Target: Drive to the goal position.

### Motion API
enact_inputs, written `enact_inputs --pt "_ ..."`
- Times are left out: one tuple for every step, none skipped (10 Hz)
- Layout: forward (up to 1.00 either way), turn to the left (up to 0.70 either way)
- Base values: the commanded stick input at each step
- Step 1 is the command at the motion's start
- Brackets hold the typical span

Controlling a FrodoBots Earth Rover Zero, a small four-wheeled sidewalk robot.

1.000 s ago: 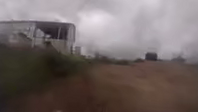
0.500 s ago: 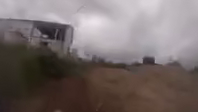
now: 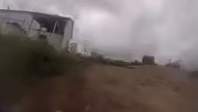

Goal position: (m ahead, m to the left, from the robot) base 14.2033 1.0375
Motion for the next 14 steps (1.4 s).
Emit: enact_inputs --pt "0.70 0.00" --pt "0.70 0.00" --pt "0.70 0.00" --pt "0.62 0.00" --pt "0.52 0.00" --pt "0.41 0.00" --pt "0.31 0.00" --pt "0.20 0.00" --pt "0.10 0.00" --pt "0.00 0.00" --pt "0.00 0.00" --pt "0.00 0.00" --pt "0.00 0.00" --pt "0.00 0.00"
